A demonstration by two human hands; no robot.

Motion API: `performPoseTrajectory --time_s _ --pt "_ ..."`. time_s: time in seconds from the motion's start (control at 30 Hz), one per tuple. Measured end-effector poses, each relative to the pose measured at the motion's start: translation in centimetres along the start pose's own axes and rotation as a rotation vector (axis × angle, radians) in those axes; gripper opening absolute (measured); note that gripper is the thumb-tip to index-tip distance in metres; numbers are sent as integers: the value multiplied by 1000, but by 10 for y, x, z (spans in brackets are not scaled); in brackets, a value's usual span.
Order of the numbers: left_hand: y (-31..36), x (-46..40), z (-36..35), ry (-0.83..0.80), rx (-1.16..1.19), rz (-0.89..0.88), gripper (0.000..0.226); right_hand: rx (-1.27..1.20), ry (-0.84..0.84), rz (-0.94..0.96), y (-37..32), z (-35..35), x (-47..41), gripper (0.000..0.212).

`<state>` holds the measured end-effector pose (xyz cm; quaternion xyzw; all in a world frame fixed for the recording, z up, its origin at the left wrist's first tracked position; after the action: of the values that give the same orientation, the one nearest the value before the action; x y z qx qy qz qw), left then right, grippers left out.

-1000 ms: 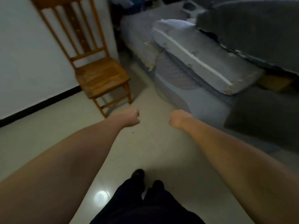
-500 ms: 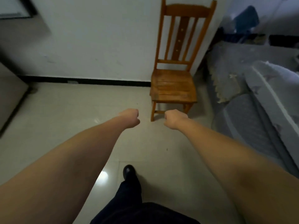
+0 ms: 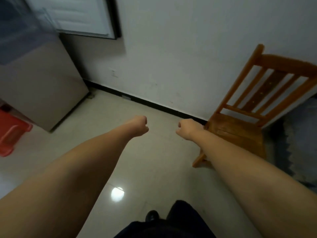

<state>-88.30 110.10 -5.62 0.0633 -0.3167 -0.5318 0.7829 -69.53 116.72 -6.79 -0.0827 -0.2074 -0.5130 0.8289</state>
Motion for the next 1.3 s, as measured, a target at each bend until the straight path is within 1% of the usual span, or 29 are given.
performPoseTrajectory --time_s 0.03,0.13,0.27,0.47,0.6,0.7,0.97,1.17,1.3 --pt "-5 -7 6 12 20 16 40 20 7 31 -6 8 -13 27" --pt "-26 -34 28 45 63 82 41 68 9 107 -25 32 -61 32" --pt "-48 -67 60 94 127 180 41 117 8 186 -46 59 -121 33" --pt "-74 -123 117 230 247 371 37 189 51 392 -83 122 -226 32" --pt "-75 -157 150 329 328 414 36 206 97 504 -108 164 -280 33" --pt "-83 -170 155 327 347 468 36 215 87 590 -134 177 -303 33" --pt "-169 -191 202 414 446 621 35 264 76 778 -242 201 -355 35" --pt "-260 -225 264 463 443 642 33 281 108 801 -329 239 -415 33" --pt "-324 -250 329 484 453 648 34 226 118 763 -394 278 -459 28"
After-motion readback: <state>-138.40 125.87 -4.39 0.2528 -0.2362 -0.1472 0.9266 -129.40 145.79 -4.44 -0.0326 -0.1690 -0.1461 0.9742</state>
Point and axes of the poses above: each hand's wrist, its own x-axis away from the middle knuckle, its own z-axis out of the back of the hand, y = z × x, the point moved 3 cm from there along -x, towards the middle knuckle, and after that the axes turned 14 degrees about x, right-handed, at the moved point
